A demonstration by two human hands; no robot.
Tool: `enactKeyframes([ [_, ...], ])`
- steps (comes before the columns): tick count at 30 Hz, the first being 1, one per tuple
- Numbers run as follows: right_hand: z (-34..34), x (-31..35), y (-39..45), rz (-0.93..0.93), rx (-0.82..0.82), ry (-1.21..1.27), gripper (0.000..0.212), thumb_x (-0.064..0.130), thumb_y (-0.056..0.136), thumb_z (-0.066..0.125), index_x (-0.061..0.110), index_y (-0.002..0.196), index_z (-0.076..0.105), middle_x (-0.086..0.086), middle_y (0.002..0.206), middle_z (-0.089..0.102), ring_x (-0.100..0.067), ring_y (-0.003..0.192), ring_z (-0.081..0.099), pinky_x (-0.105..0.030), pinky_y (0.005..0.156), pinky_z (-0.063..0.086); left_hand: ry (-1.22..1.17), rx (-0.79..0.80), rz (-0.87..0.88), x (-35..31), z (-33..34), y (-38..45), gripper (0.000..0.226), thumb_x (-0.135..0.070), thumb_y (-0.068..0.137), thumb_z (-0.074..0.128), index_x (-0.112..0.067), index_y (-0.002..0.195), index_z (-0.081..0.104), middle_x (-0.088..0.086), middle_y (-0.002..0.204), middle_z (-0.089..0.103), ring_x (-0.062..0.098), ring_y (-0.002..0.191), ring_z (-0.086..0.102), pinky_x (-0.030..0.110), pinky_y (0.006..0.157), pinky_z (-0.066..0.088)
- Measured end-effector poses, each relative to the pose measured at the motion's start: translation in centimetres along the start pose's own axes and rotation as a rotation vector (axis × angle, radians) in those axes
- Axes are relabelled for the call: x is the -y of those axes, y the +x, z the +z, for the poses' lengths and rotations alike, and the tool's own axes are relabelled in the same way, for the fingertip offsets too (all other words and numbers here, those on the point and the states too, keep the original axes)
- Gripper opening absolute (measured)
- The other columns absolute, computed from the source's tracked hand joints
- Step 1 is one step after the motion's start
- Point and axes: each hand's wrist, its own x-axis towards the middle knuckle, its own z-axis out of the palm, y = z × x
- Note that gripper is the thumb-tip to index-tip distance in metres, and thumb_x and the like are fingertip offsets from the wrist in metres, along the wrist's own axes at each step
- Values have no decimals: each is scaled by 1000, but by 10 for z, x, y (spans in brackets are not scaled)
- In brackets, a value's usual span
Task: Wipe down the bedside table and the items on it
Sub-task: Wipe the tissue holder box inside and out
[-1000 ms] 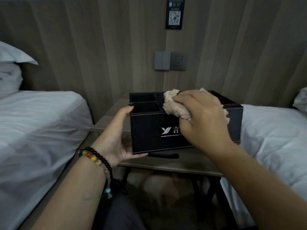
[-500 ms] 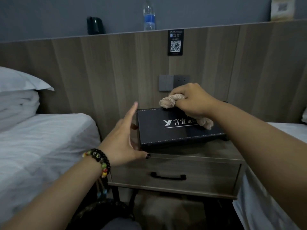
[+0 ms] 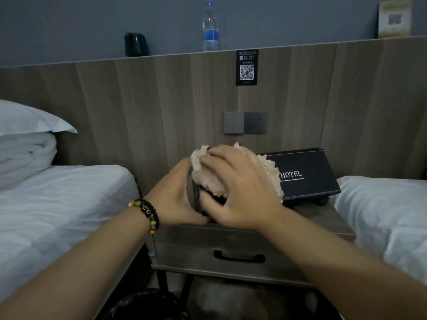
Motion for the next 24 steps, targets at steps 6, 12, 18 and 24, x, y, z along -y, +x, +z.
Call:
enactKeyframes([
  [6, 4, -8, 1, 47, 43, -139, 46, 39, 85, 53, 15, 123, 62, -9, 124, 59, -26, 115, 55, -48, 104, 36, -26, -15, -47, -3, 3, -2, 102, -44, 45, 84, -35, 132, 31, -18, 126, 46, -4, 115, 48, 22, 98, 43],
  [12, 9, 4, -17, -148, 54, -97, 41, 30, 84, 58, 11, 120, 64, -10, 122, 61, -28, 119, 54, -48, 103, 36, -134, -61, -13, 4, 8, 2, 93, -21, 48, 91, -36, 122, 38, -12, 120, 51, -11, 108, 53, 7, 87, 42],
  [18, 6, -2, -32, -255, -3, -91, 38, 32, 92, 53, 12, 122, 65, -10, 126, 61, -28, 122, 53, -46, 103, 38, -137, -79, -1, 9, 13, -3, 96, -42, 45, 86, -57, 124, 33, -4, 125, 52, 8, 114, 55, 28, 95, 47],
  [24, 5, -38, -11, 362, -214, 12, 39, 29, 92, 48, 8, 120, 65, -11, 119, 63, -27, 109, 59, -45, 95, 48, -43, -88, 14, 4, 15, 4, 95, -43, 47, 84, -35, 129, 35, -14, 129, 44, -3, 122, 43, 15, 95, 43],
])
